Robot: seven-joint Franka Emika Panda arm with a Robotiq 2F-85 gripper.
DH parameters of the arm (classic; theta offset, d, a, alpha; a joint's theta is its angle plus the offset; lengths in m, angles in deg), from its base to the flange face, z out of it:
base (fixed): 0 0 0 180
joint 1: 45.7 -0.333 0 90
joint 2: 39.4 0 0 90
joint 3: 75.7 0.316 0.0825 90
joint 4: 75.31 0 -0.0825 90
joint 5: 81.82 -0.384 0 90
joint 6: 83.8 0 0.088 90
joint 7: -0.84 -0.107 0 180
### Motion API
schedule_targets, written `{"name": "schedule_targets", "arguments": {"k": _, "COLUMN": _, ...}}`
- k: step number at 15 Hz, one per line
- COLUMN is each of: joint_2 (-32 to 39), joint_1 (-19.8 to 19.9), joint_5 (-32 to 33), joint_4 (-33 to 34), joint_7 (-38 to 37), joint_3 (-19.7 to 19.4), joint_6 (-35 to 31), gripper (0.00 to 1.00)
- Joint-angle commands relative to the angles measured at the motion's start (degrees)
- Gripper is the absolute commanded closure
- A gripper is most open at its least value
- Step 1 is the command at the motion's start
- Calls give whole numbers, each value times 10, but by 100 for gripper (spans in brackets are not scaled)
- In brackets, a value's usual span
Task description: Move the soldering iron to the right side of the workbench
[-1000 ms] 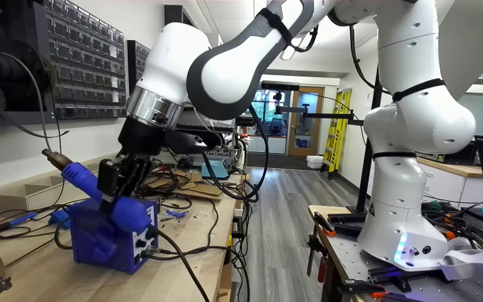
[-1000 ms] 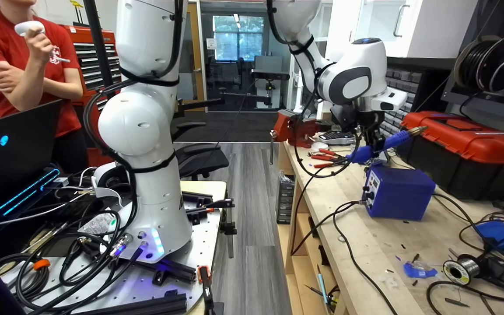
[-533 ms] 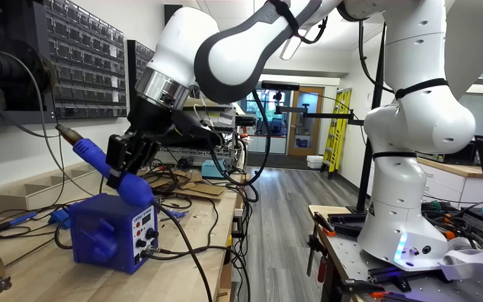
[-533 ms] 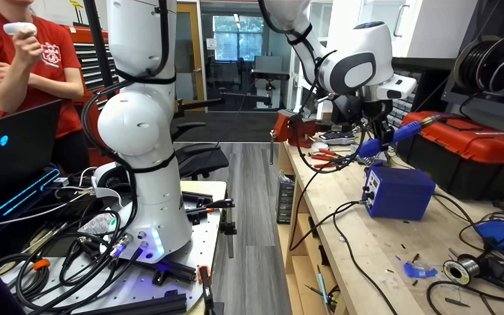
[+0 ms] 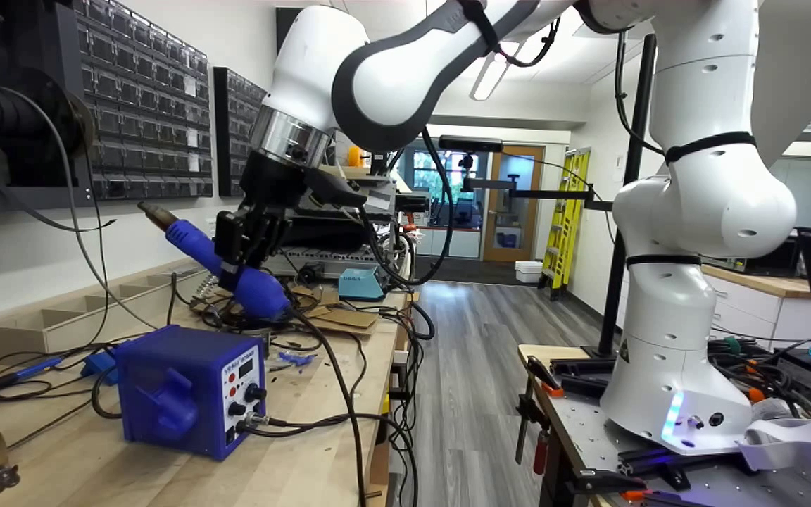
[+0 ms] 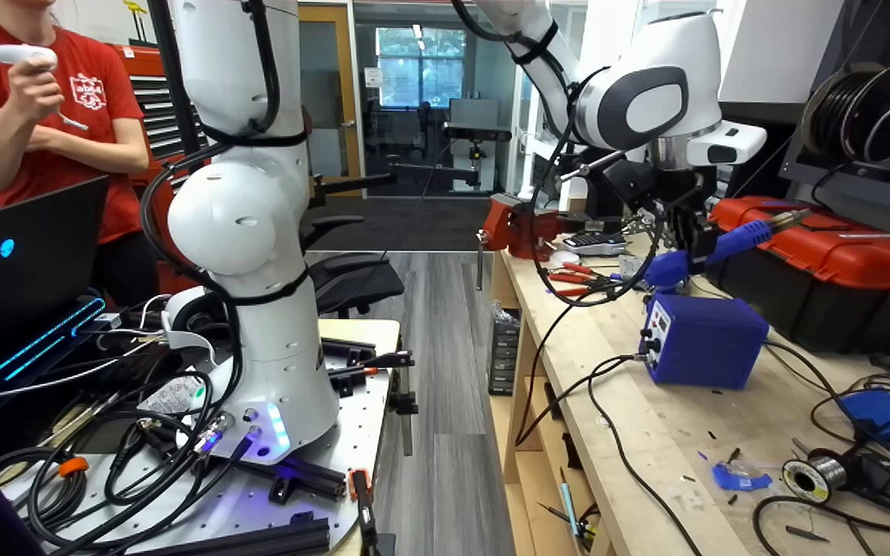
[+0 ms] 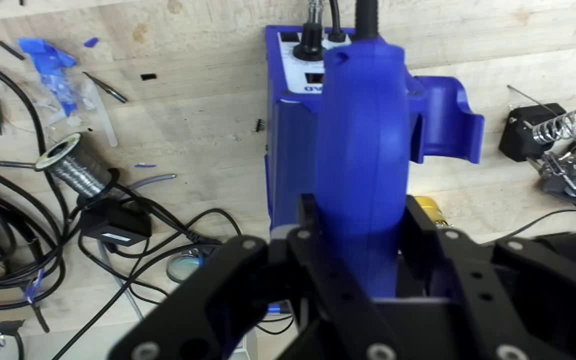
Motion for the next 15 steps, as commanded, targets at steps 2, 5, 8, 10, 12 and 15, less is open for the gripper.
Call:
{"name": "schedule_targets", "arguments": {"k": 2, "joint_2": -37, "joint_1": 20, "joint_5": 40, "joint_4": -11, "joint_7": -8, "joint_3": -9, "joint_6": 51, "gripper": 84}}
{"name": "schedule_targets", "arguments": {"k": 5, "joint_2": -33, "joint_1": 31, "joint_5": 62, "joint_4": -8, "joint_7": -14, "joint_3": -18, "joint_6": 70, "gripper": 84}}
{"name": "schedule_targets", "arguments": {"k": 8, "joint_2": -25, "joint_1": 43, "joint_5": 59, "joint_4": -8, "joint_7": -5, "joint_3": -22, "joint_6": 85, "gripper": 84}}
{"name": "schedule_targets", "arguments": {"k": 10, "joint_2": -19, "joint_1": 48, "joint_5": 57, "joint_4": -7, "joint_7": -3, "joint_3": -25, "joint_6": 92, "gripper": 84}}
{"name": "schedule_targets", "arguments": {"k": 12, "joint_2": -12, "joint_1": 52, "joint_5": 53, "joint_4": -8, "joint_7": 1, "joint_3": -26, "joint_6": 97, "gripper": 84}}
{"name": "schedule_targets", "arguments": {"k": 15, "joint_2": 4, "joint_1": 54, "joint_5": 47, "joint_4": -8, "joint_7": 9, "joint_3": -27, "joint_6": 106, "gripper": 84}}
